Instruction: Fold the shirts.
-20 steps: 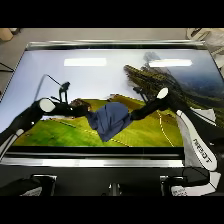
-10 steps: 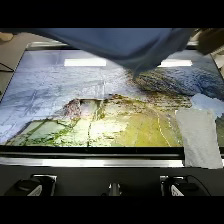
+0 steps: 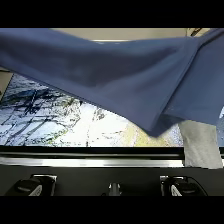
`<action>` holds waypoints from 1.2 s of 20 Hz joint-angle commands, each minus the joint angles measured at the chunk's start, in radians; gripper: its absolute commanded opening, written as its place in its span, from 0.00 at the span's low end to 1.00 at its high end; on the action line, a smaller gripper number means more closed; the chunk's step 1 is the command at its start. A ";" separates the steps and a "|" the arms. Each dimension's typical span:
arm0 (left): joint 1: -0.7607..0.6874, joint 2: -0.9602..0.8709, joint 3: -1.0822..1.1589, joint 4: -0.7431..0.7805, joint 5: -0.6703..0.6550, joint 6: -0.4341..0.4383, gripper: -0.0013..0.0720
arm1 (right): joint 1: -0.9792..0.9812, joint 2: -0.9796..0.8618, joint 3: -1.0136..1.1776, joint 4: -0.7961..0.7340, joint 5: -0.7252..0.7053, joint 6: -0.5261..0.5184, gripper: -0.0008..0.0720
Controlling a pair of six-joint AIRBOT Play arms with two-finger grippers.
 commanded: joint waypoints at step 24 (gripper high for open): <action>0.001 -0.106 -0.996 0.002 0.048 -0.105 0.05 | -0.106 -0.676 -0.365 0.386 0.168 -0.033 0.73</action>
